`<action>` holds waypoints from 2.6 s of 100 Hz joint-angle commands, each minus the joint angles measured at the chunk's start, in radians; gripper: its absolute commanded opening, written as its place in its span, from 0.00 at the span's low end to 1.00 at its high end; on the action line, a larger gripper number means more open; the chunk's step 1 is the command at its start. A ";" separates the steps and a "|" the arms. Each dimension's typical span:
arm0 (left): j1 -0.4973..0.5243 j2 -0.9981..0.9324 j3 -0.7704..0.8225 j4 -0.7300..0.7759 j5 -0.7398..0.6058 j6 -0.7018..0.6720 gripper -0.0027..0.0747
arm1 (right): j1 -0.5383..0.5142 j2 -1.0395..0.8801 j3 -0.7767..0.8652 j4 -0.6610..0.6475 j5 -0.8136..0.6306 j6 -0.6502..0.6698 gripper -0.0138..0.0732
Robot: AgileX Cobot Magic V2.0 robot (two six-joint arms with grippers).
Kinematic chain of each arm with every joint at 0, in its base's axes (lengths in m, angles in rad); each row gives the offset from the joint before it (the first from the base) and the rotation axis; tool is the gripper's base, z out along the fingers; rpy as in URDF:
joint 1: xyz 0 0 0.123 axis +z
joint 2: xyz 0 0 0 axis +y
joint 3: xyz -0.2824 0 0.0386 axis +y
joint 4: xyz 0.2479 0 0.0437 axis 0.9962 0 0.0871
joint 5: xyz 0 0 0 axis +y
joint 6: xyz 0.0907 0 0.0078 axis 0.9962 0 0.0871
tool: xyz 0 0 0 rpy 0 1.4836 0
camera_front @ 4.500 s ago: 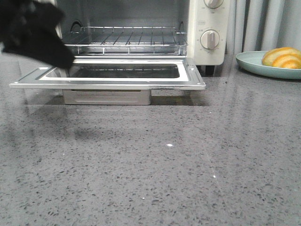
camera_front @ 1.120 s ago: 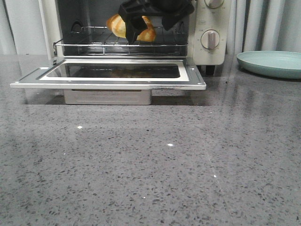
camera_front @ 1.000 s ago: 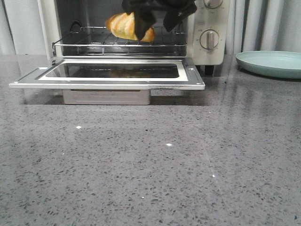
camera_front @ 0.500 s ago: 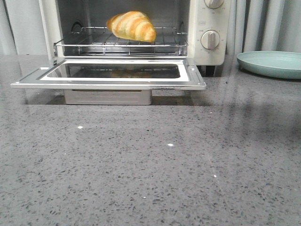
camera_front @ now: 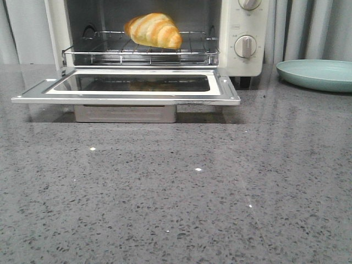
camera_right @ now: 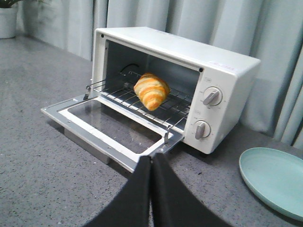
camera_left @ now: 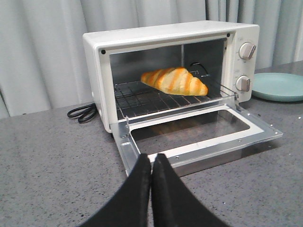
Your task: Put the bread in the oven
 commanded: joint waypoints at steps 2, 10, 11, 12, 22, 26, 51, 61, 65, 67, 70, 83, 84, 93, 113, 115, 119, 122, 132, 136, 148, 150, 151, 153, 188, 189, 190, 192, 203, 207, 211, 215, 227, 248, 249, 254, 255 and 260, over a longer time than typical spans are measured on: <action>0.004 0.011 -0.024 -0.057 -0.073 -0.012 0.01 | -0.019 -0.036 0.005 -0.022 -0.072 -0.006 0.10; 0.004 0.011 -0.024 -0.059 -0.073 -0.012 0.01 | -0.019 -0.054 0.020 -0.024 -0.064 -0.006 0.09; 0.004 0.011 -0.024 -0.059 -0.073 -0.012 0.01 | -0.019 -0.054 0.021 -0.024 -0.064 -0.006 0.09; 0.004 0.011 -0.024 -0.059 -0.073 -0.012 0.01 | -0.019 -0.054 0.021 -0.024 -0.059 -0.006 0.09; 0.004 0.011 -0.024 -0.059 -0.073 -0.012 0.01 | -0.019 -0.054 0.022 -0.024 -0.046 -0.006 0.09; 0.004 0.011 -0.024 -0.059 -0.073 -0.012 0.01 | -0.019 -0.054 0.022 -0.024 -0.046 -0.006 0.09; 0.004 0.011 -0.024 -0.059 -0.073 -0.012 0.01 | -0.019 -0.054 0.022 -0.024 -0.046 -0.006 0.09; 0.004 0.011 -0.024 -0.059 -0.076 -0.012 0.01 | -0.019 -0.054 0.022 -0.024 -0.046 -0.006 0.09; 0.004 0.011 -0.024 -0.055 -0.076 -0.012 0.01 | -0.019 -0.054 0.022 -0.024 -0.046 -0.006 0.09; 0.004 0.011 -0.024 -0.046 -0.074 -0.012 0.01 | -0.019 -0.054 0.022 -0.024 -0.046 -0.006 0.09; 0.008 0.010 -0.024 -0.018 -0.074 -0.012 0.01 | -0.019 -0.054 0.022 -0.024 -0.046 -0.006 0.09; 0.017 -0.049 0.007 0.240 -0.152 -0.034 0.01 | -0.019 -0.054 0.022 -0.024 -0.046 -0.006 0.09; 0.019 -0.060 0.018 0.258 -0.160 -0.044 0.01 | -0.019 -0.054 0.022 -0.024 -0.046 -0.006 0.09; 0.025 -0.133 0.136 0.349 -0.304 -0.166 0.01 | -0.019 -0.054 0.022 -0.024 -0.046 -0.006 0.09; 0.075 -0.138 0.346 0.363 -0.341 -0.441 0.01 | -0.019 -0.052 0.022 -0.024 -0.048 -0.006 0.09; 0.083 -0.138 0.362 0.363 -0.341 -0.461 0.01 | -0.019 -0.052 0.022 -0.024 -0.048 -0.006 0.09; 0.097 -0.142 0.387 0.360 -0.341 -0.481 0.01 | -0.019 -0.052 0.022 -0.024 -0.048 -0.006 0.09; 0.110 -0.145 0.402 0.355 -0.341 -0.486 0.01 | -0.019 -0.052 0.022 -0.024 -0.048 -0.006 0.09; 0.143 -0.147 0.451 0.365 -0.339 -0.486 0.01 | -0.019 -0.052 0.022 -0.024 -0.048 -0.006 0.09; 0.157 -0.147 0.458 0.365 -0.321 -0.486 0.01 | -0.019 -0.052 0.022 -0.024 -0.048 -0.006 0.09; 0.182 -0.147 0.458 0.365 -0.219 -0.486 0.01 | -0.019 -0.052 0.022 -0.024 -0.049 -0.006 0.09; 0.186 -0.147 0.458 0.365 -0.219 -0.486 0.01 | -0.019 -0.052 0.022 -0.024 -0.049 -0.006 0.09; 0.186 -0.147 0.458 0.365 -0.219 -0.486 0.01 | -0.019 -0.052 0.022 -0.024 -0.049 -0.006 0.09; 0.186 -0.147 0.458 0.365 -0.219 -0.486 0.01 | -0.019 -0.052 0.022 -0.024 -0.049 -0.006 0.09; 0.191 -0.147 0.458 0.365 -0.219 -0.486 0.01 | -0.019 -0.052 0.022 -0.024 -0.049 -0.006 0.09; 0.191 -0.147 0.458 0.365 -0.219 -0.486 0.01 | -0.019 -0.052 0.022 -0.024 -0.049 -0.006 0.09; 0.191 -0.147 0.458 0.365 -0.219 -0.486 0.01 | -0.019 -0.052 0.022 -0.024 -0.049 -0.006 0.09; 0.191 -0.147 0.458 0.365 -0.219 -0.486 0.01 | -0.019 -0.052 0.022 -0.024 -0.049 -0.006 0.09; 0.191 -0.147 0.458 0.365 -0.219 -0.486 0.01 | -0.019 -0.052 0.022 -0.024 -0.049 -0.006 0.09; 0.191 -0.147 0.458 0.365 -0.219 -0.486 0.01 | -0.019 -0.052 0.022 -0.024 -0.049 -0.006 0.09; 0.191 -0.147 0.458 0.365 -0.219 -0.486 0.01 | -0.019 -0.054 0.022 -0.024 -0.049 -0.006 0.09; 0.191 -0.147 0.458 0.365 -0.219 -0.486 0.01 | -0.019 -0.055 0.022 -0.024 -0.049 -0.006 0.09; 0.191 -0.147 0.458 0.365 -0.219 -0.486 0.01 | -0.042 -0.055 0.071 -0.130 -0.048 -0.006 0.09; 0.191 -0.147 0.458 0.365 -0.219 -0.486 0.01 | -0.253 -0.051 0.343 -0.142 -0.333 0.200 0.09; 0.191 -0.147 0.458 0.365 -0.219 -0.486 0.01 | -0.274 -0.051 0.354 -0.142 -0.343 0.203 0.09; 0.191 -0.147 0.458 0.365 -0.219 -0.486 0.01 | -0.346 -0.049 0.434 -0.142 -0.395 0.225 0.09; 0.191 -0.147 0.458 0.365 -0.219 -0.486 0.01 | -0.356 -0.049 0.457 -0.139 -0.407 0.233 0.09; 0.191 -0.147 0.458 0.365 -0.219 -0.486 0.01 | -0.422 -0.049 0.528 -0.123 -0.452 0.238 0.09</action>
